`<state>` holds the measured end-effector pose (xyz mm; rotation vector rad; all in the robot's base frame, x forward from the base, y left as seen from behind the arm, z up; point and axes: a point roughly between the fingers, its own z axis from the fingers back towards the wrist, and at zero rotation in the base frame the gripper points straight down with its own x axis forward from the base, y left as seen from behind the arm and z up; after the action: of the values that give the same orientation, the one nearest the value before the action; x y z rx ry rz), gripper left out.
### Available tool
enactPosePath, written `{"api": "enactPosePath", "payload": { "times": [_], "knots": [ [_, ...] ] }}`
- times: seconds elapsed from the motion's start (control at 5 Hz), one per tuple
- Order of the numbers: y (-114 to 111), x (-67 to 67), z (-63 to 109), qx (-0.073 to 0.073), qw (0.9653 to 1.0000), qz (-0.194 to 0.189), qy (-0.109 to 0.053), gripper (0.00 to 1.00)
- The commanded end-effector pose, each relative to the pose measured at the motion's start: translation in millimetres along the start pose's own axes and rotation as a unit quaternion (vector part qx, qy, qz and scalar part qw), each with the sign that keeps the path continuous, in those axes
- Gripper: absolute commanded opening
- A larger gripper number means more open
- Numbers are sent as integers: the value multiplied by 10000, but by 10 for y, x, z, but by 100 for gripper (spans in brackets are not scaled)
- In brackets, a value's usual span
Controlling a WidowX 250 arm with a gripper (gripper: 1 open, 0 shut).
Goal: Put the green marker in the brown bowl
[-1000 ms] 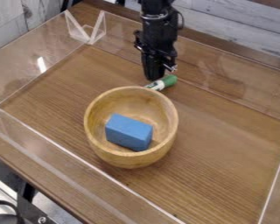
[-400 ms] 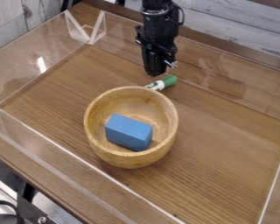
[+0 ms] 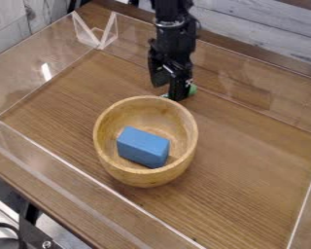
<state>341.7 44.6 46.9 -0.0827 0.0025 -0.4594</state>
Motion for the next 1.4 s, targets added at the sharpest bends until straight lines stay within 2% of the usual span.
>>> {"api": "enactPosePath", "payload": {
  "times": [0.0, 0.8, 1.0, 1.2],
  "knots": [
    [-30, 51, 263, 291, 9987, -151, -393, 100],
    [-126, 18, 130, 329, 9970, -395, -584, 100],
    [-134, 10, 103, 316, 9966, -411, -637, 0],
    [-157, -13, 124, 295, 9967, -370, -658, 0]
  ]
}}
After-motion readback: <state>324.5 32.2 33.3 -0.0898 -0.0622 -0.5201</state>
